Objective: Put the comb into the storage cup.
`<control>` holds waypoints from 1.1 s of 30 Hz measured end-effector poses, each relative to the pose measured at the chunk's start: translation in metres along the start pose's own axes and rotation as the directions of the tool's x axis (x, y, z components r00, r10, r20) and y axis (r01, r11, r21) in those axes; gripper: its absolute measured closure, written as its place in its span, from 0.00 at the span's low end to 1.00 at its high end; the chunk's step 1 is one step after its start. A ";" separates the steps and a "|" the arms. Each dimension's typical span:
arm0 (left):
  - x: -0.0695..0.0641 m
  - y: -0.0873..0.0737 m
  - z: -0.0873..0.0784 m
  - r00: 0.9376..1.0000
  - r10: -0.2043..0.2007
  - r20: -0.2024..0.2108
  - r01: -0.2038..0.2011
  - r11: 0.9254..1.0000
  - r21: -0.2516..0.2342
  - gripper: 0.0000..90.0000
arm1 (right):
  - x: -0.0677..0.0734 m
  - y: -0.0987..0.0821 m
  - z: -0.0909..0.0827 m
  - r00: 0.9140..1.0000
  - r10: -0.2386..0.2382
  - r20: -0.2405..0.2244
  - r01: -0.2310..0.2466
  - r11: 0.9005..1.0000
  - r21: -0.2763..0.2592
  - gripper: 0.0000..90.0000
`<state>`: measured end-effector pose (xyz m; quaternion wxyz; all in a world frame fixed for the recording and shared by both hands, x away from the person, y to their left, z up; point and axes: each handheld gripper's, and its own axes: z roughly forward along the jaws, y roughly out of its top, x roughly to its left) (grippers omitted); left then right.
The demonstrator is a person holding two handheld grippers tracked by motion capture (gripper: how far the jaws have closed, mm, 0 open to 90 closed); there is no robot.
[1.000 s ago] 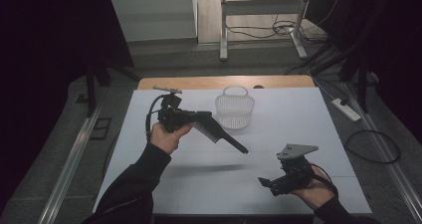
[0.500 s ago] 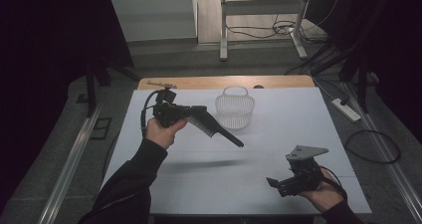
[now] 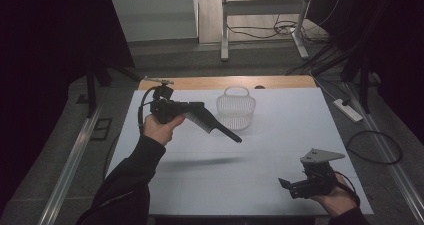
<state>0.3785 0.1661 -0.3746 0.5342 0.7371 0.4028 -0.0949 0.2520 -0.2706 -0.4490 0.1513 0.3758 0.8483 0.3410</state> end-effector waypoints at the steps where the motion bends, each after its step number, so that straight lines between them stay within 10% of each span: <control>1: 0.000 0.001 -0.001 1.000 -0.001 -0.001 0.001 1.000 -0.002 0.93 | 0.000 -0.001 -0.001 1.000 0.002 0.004 -0.002 1.000 0.002 0.00; 33: 0.015 0.021 -0.027 0.998 -0.038 -0.057 0.035 0.997 -0.067 0.93 | -0.015 -0.027 -0.033 0.986 0.117 0.118 -0.122 0.992 0.038 0.00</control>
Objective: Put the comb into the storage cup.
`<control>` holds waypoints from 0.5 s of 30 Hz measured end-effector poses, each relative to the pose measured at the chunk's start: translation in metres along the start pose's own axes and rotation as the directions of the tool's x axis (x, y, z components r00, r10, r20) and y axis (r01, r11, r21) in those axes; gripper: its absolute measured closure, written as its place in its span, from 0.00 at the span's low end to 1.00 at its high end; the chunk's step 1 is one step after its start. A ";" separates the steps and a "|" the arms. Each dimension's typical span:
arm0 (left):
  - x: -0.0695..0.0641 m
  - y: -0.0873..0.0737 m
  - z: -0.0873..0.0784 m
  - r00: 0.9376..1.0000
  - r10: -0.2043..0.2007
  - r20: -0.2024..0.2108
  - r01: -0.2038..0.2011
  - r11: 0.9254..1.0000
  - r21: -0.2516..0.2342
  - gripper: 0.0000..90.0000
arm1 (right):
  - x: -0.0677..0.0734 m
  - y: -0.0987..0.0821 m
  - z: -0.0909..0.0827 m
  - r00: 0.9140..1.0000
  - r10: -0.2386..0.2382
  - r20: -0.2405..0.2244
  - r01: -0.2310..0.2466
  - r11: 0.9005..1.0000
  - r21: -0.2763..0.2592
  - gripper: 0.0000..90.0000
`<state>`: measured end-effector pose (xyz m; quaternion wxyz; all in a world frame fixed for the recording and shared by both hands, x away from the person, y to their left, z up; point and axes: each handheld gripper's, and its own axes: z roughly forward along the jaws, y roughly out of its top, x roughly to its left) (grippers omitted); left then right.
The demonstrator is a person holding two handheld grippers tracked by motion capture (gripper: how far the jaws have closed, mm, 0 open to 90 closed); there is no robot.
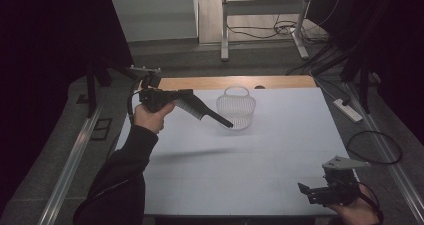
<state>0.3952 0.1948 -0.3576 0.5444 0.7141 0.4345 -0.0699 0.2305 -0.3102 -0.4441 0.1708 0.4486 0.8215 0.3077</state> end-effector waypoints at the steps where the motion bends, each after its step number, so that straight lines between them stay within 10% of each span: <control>1: 0.000 0.001 0.000 1.000 -0.001 -0.001 0.001 1.000 -0.003 0.93 | 0.000 -0.001 -0.001 1.000 0.001 0.003 -0.001 1.000 -0.001 0.00; 15: 0.003 0.016 0.001 0.999 -0.010 -0.041 0.009 1.000 -0.027 0.93 | 0.001 -0.004 -0.004 1.000 0.004 0.014 -0.004 1.000 0.000 0.00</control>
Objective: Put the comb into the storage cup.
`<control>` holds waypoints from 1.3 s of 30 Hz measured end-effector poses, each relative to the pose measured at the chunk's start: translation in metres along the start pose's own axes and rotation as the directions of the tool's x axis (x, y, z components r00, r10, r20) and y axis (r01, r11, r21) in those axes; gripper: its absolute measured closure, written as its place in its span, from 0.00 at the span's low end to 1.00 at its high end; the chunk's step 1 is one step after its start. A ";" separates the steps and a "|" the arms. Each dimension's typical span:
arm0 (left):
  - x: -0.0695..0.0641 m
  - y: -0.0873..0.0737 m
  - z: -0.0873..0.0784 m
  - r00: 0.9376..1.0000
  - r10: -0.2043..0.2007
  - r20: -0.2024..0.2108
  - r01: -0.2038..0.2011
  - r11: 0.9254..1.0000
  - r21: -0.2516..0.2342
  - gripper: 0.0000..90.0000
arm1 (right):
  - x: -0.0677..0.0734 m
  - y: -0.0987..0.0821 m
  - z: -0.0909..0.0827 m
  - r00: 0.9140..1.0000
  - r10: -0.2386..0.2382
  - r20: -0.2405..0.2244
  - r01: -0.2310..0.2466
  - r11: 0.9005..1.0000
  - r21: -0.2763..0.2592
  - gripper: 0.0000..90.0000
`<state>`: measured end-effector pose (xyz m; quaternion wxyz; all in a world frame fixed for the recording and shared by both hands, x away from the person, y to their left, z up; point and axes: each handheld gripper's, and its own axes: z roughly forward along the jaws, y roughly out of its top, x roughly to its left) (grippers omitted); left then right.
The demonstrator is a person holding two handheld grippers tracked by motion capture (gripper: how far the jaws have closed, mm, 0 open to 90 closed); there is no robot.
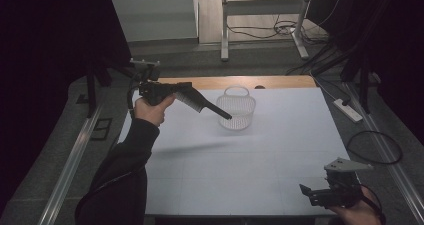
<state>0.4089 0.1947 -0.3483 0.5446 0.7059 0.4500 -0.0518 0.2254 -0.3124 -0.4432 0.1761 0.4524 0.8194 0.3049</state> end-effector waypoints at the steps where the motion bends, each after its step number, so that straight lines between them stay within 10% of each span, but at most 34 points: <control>1: 0.000 0.002 0.001 1.000 -0.001 -0.004 0.001 1.000 -0.003 0.93 | 0.000 0.000 0.000 1.000 0.001 0.000 -0.001 1.000 0.001 0.00; 39: 0.018 0.018 0.062 0.997 -0.017 -0.075 0.015 1.000 -0.017 0.93 | -0.001 -0.001 -0.001 1.000 -0.001 -0.008 0.001 1.000 -0.009 0.00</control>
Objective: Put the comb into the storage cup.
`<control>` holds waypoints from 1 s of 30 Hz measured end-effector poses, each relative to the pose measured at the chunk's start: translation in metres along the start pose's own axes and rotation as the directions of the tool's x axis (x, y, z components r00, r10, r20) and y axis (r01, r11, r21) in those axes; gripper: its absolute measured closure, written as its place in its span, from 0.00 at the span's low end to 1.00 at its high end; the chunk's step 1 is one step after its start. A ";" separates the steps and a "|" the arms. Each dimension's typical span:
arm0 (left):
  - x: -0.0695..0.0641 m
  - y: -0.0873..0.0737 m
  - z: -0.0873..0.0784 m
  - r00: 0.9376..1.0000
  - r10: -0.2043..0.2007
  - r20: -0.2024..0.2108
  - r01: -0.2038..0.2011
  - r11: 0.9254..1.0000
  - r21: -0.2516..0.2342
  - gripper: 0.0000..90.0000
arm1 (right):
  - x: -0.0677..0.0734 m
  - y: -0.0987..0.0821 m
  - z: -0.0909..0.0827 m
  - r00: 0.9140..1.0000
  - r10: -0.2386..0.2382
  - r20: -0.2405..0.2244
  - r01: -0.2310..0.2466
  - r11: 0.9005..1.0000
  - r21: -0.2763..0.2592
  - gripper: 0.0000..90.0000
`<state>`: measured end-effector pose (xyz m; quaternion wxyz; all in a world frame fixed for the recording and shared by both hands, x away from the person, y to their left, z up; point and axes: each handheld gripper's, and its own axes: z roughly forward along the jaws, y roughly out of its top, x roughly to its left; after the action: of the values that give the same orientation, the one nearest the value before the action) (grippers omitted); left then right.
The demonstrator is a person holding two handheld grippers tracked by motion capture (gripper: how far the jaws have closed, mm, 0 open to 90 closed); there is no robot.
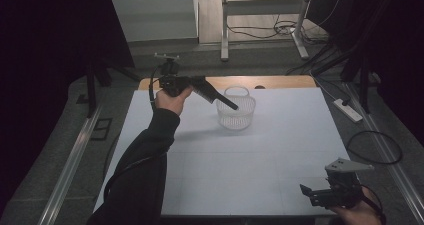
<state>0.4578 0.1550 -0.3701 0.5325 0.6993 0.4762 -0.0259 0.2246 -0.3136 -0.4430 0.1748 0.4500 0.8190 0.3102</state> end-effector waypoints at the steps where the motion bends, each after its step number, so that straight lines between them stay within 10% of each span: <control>1: 0.000 0.000 0.002 1.000 -0.001 -0.002 0.001 1.000 0.000 0.93 | 0.000 0.000 0.000 1.000 -0.001 -0.001 0.001 1.000 0.002 0.00; 30: 0.007 -0.009 0.054 0.999 -0.004 -0.049 0.005 1.000 0.030 0.93 | 0.001 0.000 0.001 1.000 -0.018 -0.004 0.018 1.000 0.009 0.00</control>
<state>0.4808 0.1181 -0.4041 0.5102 0.7065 0.4901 -0.0171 0.2242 -0.3125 -0.4436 0.1739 0.4429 0.8246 0.3060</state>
